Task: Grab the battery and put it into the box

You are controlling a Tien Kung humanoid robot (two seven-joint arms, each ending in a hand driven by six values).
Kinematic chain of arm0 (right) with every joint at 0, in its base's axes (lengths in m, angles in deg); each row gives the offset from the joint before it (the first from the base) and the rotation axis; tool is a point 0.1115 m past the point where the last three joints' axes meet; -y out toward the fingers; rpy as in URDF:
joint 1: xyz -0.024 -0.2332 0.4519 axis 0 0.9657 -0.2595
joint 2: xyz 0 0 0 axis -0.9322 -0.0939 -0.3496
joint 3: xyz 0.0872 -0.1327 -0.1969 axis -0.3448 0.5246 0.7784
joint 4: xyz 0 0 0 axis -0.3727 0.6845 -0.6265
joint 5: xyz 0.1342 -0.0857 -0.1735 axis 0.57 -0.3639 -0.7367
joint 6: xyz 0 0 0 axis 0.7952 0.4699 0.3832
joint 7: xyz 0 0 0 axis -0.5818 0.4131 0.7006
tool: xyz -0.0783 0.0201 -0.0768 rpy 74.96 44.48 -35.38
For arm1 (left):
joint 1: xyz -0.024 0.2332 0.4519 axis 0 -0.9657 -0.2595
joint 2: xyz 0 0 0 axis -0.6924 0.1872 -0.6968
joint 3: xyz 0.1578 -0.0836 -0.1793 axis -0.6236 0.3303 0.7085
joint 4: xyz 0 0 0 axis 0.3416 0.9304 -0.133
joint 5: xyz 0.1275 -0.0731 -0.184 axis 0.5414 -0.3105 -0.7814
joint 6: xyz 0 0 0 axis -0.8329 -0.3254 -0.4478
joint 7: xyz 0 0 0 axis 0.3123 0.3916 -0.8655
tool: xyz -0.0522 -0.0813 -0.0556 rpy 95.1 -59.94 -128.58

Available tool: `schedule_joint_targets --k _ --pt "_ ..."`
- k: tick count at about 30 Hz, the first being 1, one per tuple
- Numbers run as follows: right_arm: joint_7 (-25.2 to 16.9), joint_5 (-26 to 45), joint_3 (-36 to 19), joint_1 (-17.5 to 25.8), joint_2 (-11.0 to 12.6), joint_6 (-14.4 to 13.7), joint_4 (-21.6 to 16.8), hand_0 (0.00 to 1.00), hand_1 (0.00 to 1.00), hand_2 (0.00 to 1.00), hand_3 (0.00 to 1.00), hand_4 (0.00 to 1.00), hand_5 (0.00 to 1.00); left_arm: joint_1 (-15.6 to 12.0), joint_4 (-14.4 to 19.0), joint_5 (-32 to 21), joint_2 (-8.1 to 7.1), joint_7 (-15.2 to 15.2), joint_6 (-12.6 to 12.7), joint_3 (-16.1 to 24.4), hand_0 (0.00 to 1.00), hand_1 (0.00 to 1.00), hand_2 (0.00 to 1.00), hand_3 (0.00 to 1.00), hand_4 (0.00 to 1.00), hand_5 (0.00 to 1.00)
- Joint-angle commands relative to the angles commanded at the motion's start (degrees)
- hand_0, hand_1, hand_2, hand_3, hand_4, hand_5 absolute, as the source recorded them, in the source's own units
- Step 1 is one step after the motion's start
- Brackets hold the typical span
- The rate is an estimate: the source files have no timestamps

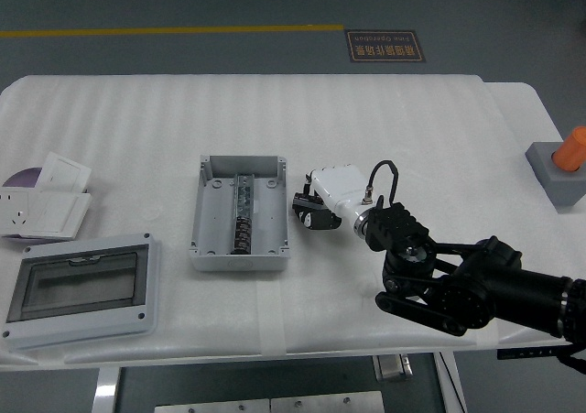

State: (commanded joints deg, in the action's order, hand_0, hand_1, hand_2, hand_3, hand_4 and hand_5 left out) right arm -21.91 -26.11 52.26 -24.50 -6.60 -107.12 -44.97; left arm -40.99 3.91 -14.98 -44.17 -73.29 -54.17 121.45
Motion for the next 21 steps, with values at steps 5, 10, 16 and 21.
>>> schedule_joint_targets --k 5,10,16,21 --pt "-0.16 0.15 0.22 0.09 0.01 -0.18 0.0 0.31 0.427 0.456 0.555 0.585 0.394 -0.02 0.0 0.16 0.01 0.18 0.15 0.28 0.617 0.676 0.575 0.559 0.528 0.59" --pt "-0.33 0.28 0.35 0.18 0.03 -0.36 -0.06 0.31 0.427 0.456 0.555 0.585 0.394 -0.14 0.0 0.55 0.07 -0.03 0.08 0.77 0.617 0.676 0.575 0.559 0.528 0.59" --pt "-0.47 0.12 0.28 0.25 0.17 -0.44 -0.07 0.299 0.424 0.459 0.562 0.546 0.382 -0.22 0.0 1.09 0.03 -0.15 0.09 1.41 0.612 0.676 0.575 0.558 0.529 0.59" --pt "-0.58 -0.1 0.15 0.24 0.33 -0.61 -0.02 0.294 0.43 0.471 0.602 0.358 0.247 -0.26 0.0 1.3 0.04 -0.11 0.12 1.61 0.612 0.675 0.577 0.558 0.53 0.587"
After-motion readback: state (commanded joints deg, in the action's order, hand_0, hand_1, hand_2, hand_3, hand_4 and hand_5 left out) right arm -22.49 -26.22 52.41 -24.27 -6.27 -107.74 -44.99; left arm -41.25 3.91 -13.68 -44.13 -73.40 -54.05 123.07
